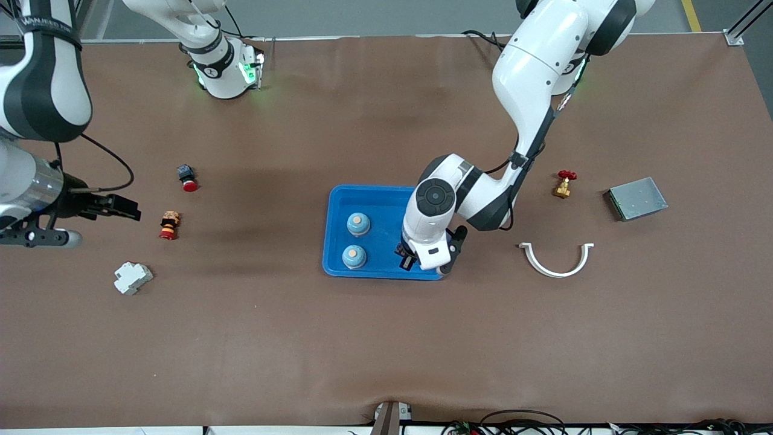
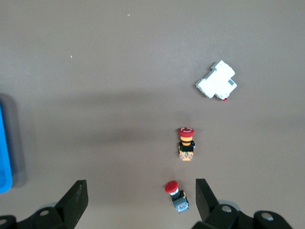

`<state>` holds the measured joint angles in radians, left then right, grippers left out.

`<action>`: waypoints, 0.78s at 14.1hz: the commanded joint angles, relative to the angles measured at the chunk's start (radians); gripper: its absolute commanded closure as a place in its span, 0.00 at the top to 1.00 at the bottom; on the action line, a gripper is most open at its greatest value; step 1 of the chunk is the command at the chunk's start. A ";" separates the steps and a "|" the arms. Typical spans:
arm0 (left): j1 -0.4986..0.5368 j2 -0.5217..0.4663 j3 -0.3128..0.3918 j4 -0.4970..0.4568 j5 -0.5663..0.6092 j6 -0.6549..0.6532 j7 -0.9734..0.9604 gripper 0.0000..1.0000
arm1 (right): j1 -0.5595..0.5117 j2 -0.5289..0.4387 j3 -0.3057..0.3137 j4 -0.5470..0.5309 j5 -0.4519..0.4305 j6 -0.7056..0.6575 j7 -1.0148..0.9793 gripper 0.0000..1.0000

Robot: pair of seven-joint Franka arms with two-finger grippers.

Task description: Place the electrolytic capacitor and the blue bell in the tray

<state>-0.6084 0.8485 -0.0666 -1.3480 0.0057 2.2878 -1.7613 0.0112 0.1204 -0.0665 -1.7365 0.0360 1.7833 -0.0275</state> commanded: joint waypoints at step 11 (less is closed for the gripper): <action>-0.016 0.007 0.016 -0.005 0.031 -0.011 -0.018 1.00 | -0.030 -0.240 0.068 -0.101 -0.001 -0.117 0.054 1.00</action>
<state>-0.6087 0.8622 -0.0650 -1.3547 0.0105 2.2864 -1.7613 0.0113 -0.0796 -0.0193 -1.8046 0.0360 1.6730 0.0098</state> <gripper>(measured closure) 0.520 0.000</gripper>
